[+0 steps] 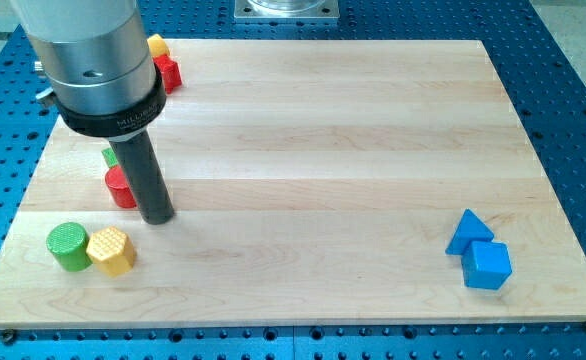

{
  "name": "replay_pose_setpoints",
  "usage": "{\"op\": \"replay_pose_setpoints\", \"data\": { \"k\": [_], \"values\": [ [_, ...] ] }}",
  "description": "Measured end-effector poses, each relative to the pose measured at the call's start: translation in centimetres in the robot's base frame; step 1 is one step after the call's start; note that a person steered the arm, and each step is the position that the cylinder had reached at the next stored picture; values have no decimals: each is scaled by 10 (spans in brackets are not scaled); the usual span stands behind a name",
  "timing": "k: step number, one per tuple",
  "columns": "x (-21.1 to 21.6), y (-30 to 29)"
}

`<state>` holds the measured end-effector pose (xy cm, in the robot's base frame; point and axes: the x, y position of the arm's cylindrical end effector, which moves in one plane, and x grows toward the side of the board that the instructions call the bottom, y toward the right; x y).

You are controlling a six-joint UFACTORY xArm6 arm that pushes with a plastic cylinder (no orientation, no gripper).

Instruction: Move the red circle diagonal to the green star

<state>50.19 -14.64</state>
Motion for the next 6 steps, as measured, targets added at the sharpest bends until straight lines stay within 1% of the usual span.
{"op": "replay_pose_setpoints", "data": {
  "k": [1, 2, 3, 4, 5, 6],
  "values": [
    [-7, -19],
    [13, -54],
    [-9, -75],
    [-46, -63],
    [-69, -51],
    [-132, -46]
  ]
}}
